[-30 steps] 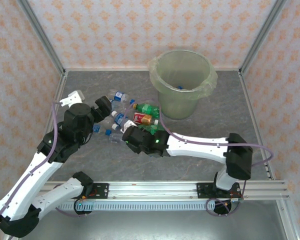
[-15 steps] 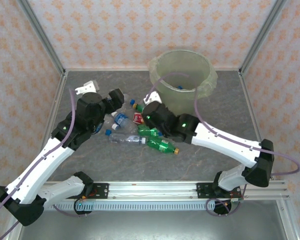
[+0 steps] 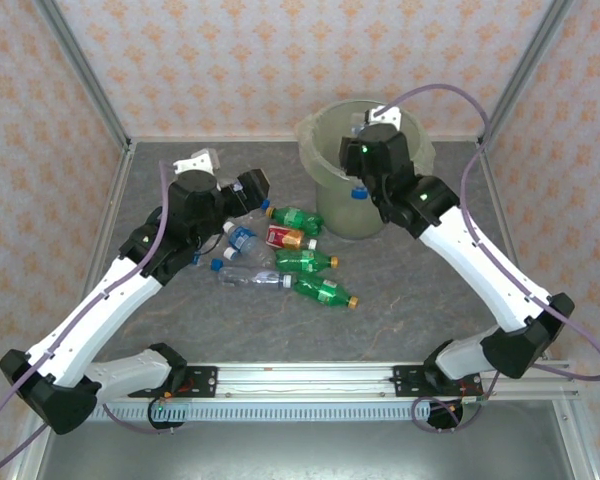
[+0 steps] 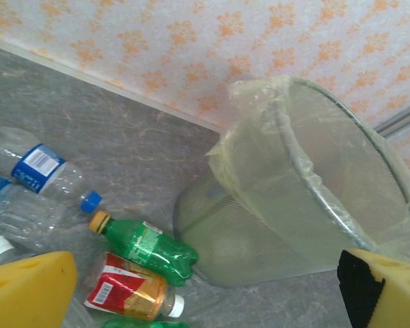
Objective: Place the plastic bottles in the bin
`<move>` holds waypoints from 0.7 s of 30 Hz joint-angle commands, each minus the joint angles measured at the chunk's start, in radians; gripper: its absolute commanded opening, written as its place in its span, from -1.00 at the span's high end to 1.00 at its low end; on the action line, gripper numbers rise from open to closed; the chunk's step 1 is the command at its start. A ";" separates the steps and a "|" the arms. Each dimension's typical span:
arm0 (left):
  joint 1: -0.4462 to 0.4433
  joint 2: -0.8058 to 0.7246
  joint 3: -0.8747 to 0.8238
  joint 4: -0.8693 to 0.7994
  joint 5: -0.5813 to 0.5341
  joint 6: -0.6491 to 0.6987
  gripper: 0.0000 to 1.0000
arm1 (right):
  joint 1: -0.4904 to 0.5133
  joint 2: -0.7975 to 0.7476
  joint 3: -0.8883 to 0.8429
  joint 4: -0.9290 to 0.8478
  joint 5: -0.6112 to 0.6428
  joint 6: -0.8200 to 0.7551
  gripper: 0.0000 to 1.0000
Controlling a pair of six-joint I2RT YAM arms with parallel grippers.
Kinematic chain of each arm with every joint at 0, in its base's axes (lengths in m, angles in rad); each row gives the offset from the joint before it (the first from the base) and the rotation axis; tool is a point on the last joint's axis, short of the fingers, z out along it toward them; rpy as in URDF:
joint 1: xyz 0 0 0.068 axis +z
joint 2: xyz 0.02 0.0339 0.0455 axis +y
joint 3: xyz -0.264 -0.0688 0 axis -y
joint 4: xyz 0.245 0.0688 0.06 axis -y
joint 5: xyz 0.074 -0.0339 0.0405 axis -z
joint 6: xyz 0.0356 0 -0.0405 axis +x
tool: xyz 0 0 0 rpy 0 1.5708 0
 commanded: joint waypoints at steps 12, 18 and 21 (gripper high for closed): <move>0.005 0.059 0.105 0.018 0.085 0.016 -0.98 | -0.191 0.238 0.189 0.033 -0.183 0.095 0.13; 0.004 0.057 0.111 0.011 0.080 0.012 -0.98 | -0.199 0.315 0.244 0.016 -0.217 0.095 0.13; 0.003 0.059 0.115 0.008 0.079 0.007 -0.98 | -0.199 0.341 0.264 0.012 -0.220 0.093 0.13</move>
